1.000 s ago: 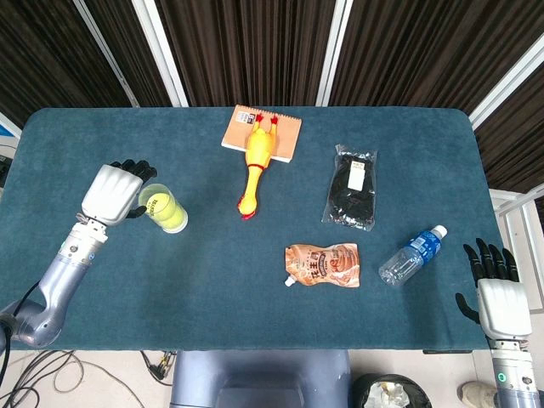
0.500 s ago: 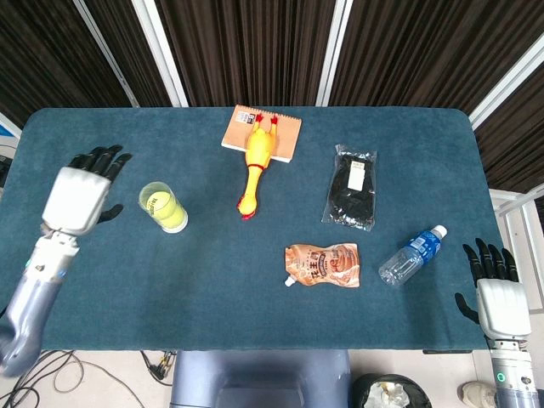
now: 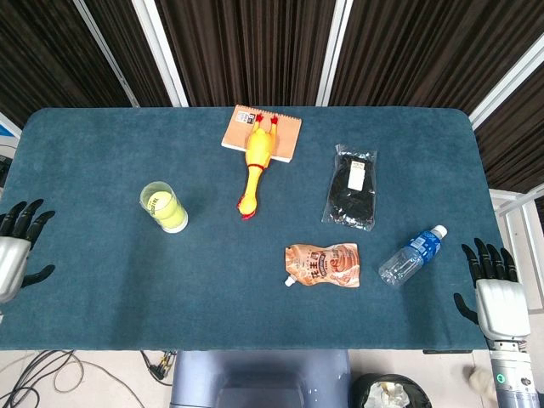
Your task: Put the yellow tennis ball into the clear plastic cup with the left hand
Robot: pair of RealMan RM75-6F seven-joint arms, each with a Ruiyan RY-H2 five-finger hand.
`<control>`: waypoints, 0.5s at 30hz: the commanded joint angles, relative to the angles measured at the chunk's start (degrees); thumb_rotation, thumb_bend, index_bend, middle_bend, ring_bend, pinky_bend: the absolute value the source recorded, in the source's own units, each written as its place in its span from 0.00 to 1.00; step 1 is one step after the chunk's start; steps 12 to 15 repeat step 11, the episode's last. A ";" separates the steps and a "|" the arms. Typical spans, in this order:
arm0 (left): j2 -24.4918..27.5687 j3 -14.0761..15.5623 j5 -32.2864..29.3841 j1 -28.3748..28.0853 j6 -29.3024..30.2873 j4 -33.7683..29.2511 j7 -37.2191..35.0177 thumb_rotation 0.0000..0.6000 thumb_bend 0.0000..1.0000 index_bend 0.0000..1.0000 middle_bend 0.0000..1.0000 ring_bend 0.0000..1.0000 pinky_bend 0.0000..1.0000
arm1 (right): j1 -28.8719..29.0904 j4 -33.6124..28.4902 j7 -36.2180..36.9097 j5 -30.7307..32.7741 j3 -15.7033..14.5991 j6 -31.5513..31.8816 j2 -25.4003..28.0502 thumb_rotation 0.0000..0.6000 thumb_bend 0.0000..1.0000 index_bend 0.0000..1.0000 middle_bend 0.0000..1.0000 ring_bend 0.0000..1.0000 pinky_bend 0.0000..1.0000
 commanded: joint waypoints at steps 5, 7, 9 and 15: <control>-6.07 1.97 4.27 3.95 2.77 12.40 -9.22 1.00 0.05 0.17 0.05 0.04 0.18 | -0.18 -0.30 2.19 -1.95 -0.57 0.65 0.77 1.00 0.35 0.11 0.00 0.01 0.00; -6.86 1.85 5.23 4.02 3.10 14.15 -10.81 1.00 0.05 0.17 0.04 0.04 0.17 | -0.20 -0.73 2.91 -1.93 -0.69 0.39 1.05 1.00 0.35 0.11 0.00 0.01 0.00; -7.69 1.50 5.85 4.19 3.64 15.51 -11.94 1.00 0.05 0.17 0.04 0.04 0.17 | -0.19 -1.01 3.24 -1.88 -0.72 0.18 1.29 1.00 0.35 0.11 0.00 0.01 0.00; -8.27 1.29 6.08 4.44 3.94 16.33 -12.39 1.00 0.05 0.17 0.03 0.01 0.16 | -0.23 -1.12 3.11 -1.85 -0.70 0.22 1.41 1.00 0.35 0.11 0.00 0.01 0.00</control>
